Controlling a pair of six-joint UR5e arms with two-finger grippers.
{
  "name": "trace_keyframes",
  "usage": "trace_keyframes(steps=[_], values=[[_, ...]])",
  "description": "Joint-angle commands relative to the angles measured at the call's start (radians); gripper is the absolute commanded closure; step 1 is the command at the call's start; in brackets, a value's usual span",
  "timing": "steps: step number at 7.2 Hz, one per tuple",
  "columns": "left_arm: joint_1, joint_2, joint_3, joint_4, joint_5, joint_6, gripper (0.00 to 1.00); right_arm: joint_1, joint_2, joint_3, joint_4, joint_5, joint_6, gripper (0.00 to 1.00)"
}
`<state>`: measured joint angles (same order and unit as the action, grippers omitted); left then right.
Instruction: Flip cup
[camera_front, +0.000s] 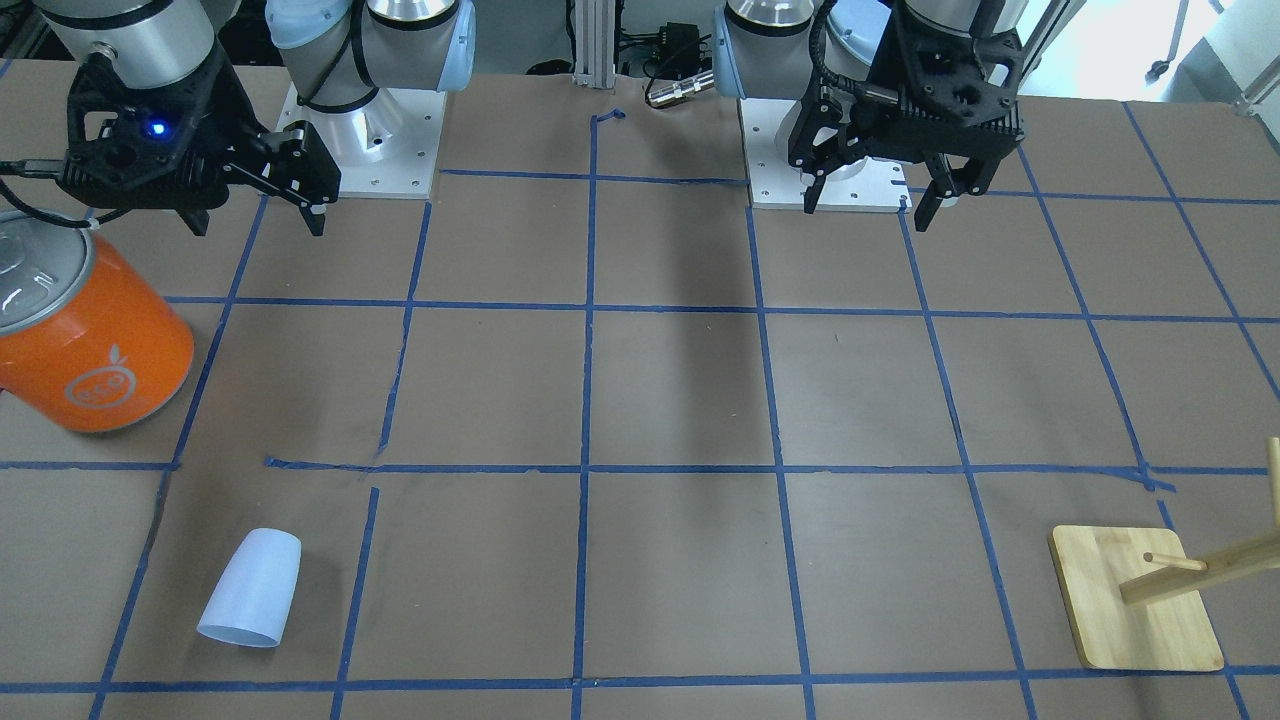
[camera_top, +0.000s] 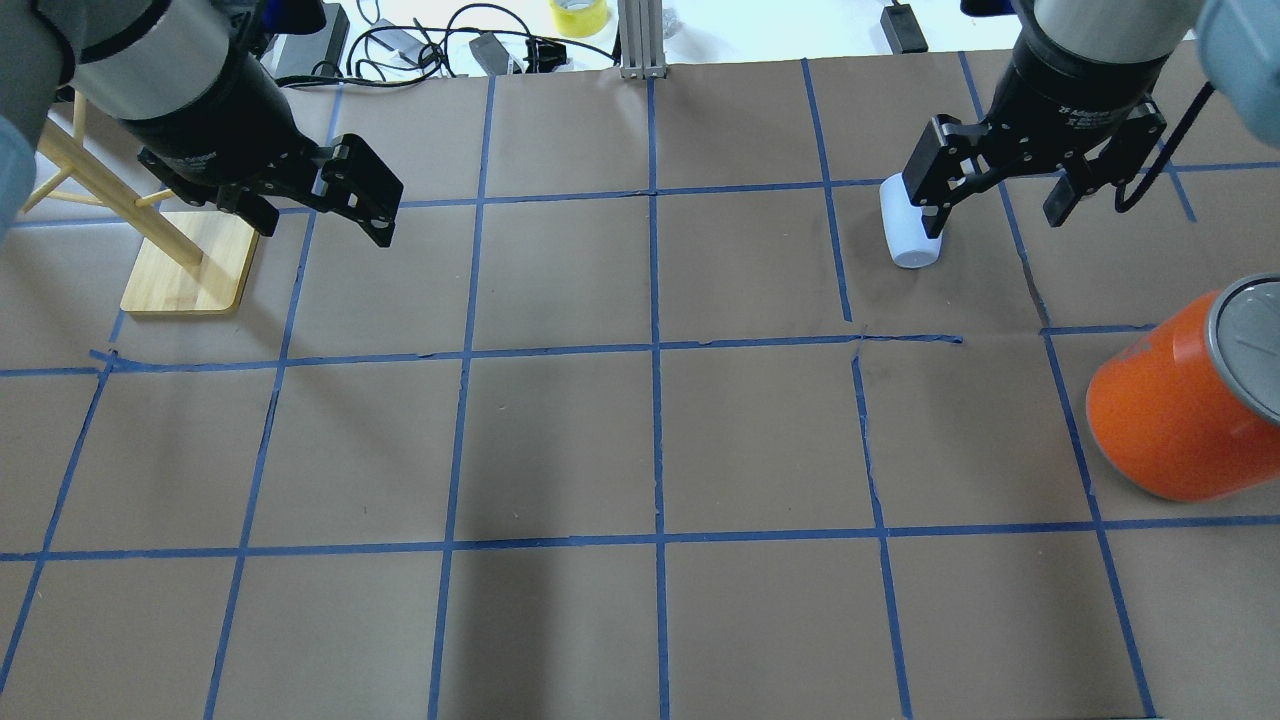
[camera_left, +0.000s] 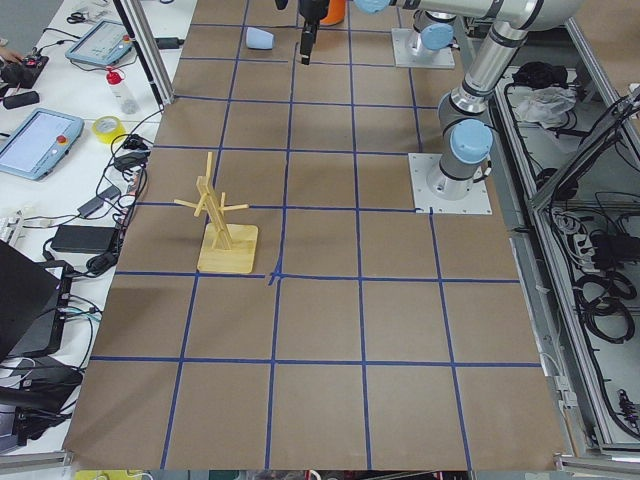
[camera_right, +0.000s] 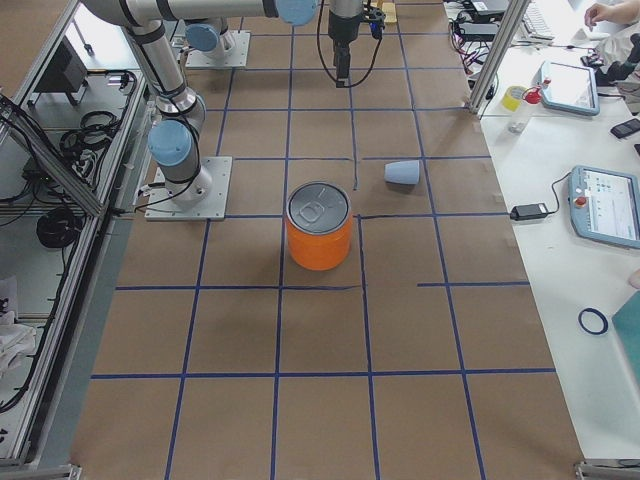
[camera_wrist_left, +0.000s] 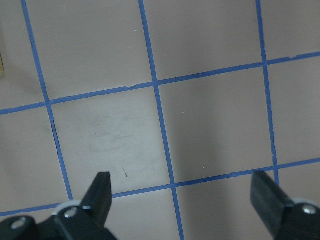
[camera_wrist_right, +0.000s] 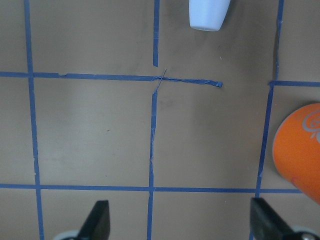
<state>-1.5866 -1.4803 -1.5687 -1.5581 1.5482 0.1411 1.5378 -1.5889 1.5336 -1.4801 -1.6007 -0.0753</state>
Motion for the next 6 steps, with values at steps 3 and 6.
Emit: trace_keyframes(steps=[3,6], values=[[-0.001,0.006,-0.001,0.000,0.001,0.000,0.00,-0.024,0.012,0.007,-0.064,-0.007,-0.006,0.00],[-0.003,0.003,0.001,-0.002,0.003,0.000,0.00,-0.025,0.040,0.036,-0.084,0.014,-0.001,0.00]])
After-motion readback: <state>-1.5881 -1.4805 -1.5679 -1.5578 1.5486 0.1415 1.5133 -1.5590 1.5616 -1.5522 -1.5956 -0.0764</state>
